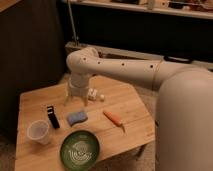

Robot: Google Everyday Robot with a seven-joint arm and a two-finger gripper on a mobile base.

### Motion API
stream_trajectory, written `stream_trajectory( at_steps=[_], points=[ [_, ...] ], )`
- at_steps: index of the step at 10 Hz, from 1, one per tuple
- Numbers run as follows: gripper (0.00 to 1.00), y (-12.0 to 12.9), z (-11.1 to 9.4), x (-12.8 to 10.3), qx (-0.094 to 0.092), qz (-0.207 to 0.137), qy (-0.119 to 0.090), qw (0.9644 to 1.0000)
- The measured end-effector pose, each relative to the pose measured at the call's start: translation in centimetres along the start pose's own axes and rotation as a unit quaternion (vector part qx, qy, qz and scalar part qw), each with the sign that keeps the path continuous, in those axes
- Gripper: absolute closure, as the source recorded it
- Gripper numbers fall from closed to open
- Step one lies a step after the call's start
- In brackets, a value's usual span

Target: Drag the pepper across the table

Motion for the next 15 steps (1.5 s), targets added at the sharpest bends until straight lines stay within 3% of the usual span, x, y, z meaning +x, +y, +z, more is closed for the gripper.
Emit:
stream_trajectory(
  at_steps=[12, 14, 15],
  points=[
    [0.35, 0.0, -0.1, 0.0, 0.001, -0.001, -0.001, 1.0],
    [0.35, -0.1, -0.6, -0.3, 0.017, -0.016, -0.016, 0.9996],
    [0.35, -0.1, -1.4, -0.7, 0.038, -0.051, -0.035, 0.9974]
  ],
)
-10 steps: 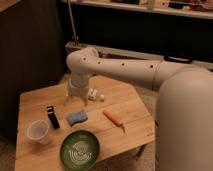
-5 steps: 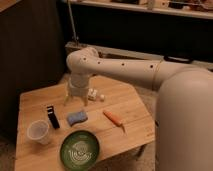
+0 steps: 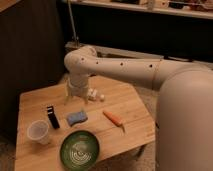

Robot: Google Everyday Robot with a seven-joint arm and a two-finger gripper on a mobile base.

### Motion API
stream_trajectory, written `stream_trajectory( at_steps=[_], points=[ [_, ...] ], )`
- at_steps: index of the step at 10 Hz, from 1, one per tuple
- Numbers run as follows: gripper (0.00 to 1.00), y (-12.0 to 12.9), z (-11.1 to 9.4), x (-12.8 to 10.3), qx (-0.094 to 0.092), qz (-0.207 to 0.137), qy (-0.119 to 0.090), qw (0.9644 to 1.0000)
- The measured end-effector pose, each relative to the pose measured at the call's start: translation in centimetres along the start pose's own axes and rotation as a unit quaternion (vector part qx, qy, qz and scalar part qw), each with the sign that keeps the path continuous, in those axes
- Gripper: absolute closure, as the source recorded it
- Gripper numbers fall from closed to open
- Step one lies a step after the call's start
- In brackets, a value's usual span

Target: Drag the pepper across the table

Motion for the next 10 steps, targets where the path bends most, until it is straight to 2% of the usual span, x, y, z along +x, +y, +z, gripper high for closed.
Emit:
stream_trajectory(
  at_steps=[1, 2, 3, 4, 7, 8, 9, 10],
  points=[
    [0.35, -0.5, -1.2, -0.8, 0.015, -0.058, -0.02, 0.998],
    [0.35, -1.7, -2.7, -1.9, 0.028, -0.124, -0.04, 0.991],
    [0.35, -2.9, -3.9, -3.1, 0.032, -0.173, -0.052, 0.9831],
    [0.35, -4.1, -5.1, -4.3, 0.037, -0.217, -0.061, 0.9736],
    [0.35, -6.0, -6.9, -5.9, 0.045, -0.279, -0.074, 0.9564],
    [0.35, -6.4, -7.1, -6.0, 0.046, -0.284, -0.075, 0.9549],
    [0.35, -6.5, -7.0, -5.9, 0.047, -0.282, -0.072, 0.9554],
    [0.35, -6.5, -6.2, -5.5, 0.05, -0.273, -0.062, 0.9587]
  ],
)
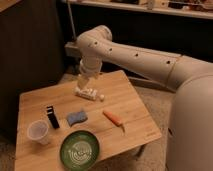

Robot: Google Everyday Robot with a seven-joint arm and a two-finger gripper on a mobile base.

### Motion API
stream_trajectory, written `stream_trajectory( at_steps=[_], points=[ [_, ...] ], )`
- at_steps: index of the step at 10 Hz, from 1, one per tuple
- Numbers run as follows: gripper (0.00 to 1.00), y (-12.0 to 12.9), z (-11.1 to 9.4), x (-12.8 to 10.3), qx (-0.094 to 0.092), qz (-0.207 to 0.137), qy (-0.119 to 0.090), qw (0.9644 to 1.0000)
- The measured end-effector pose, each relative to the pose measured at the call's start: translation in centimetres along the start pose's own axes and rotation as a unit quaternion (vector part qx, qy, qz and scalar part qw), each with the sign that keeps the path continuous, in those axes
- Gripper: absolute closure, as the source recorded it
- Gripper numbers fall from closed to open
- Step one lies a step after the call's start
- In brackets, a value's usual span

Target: Drag the pepper across the table

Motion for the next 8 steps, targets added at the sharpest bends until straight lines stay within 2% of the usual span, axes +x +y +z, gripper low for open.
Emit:
stream_trajectory(
  at_steps=[2, 4, 6, 8],
  points=[
    [0.35, -1.3, 2.0, 2.4, 0.005, 0.015, 0.023, 0.9996],
    [0.35, -3.6, 3.2, 6.9, 0.009, 0.033, 0.036, 0.9988],
    [0.35, -5.4, 3.6, 10.6, 0.008, 0.046, 0.037, 0.9982],
    [0.35, -6.5, 4.9, 13.9, -0.004, 0.062, 0.037, 0.9974]
  ],
)
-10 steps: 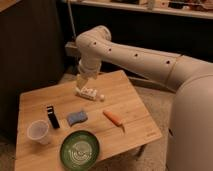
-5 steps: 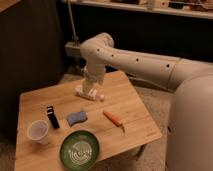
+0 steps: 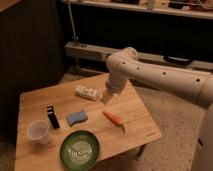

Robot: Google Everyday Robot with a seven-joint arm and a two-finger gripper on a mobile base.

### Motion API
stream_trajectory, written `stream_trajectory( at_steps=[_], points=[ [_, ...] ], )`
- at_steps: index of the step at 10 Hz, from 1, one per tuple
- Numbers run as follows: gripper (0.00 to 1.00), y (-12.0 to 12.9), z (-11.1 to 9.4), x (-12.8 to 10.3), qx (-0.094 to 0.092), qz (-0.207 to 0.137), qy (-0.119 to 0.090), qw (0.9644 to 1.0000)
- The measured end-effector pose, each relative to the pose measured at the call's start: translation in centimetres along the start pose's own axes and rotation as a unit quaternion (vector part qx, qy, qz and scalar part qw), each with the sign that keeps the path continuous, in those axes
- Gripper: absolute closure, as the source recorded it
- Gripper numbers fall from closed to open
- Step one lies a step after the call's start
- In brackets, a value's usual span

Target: Drag the pepper across the table

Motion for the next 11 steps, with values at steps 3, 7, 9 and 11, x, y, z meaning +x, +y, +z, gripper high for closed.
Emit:
stream_trajectory(
  at_steps=[3, 7, 9, 11],
  points=[
    [0.35, 1.4, 3.6, 2.4, -0.028, 0.001, -0.008, 0.9996],
    [0.35, 1.8, 6.5, 4.9, -0.024, 0.001, 0.004, 0.9997],
    [0.35, 0.7, 7.2, 5.7, -0.009, 0.008, 0.017, 0.9998],
    [0.35, -0.3, 8.2, 5.9, -0.004, 0.016, 0.025, 0.9995]
  ],
)
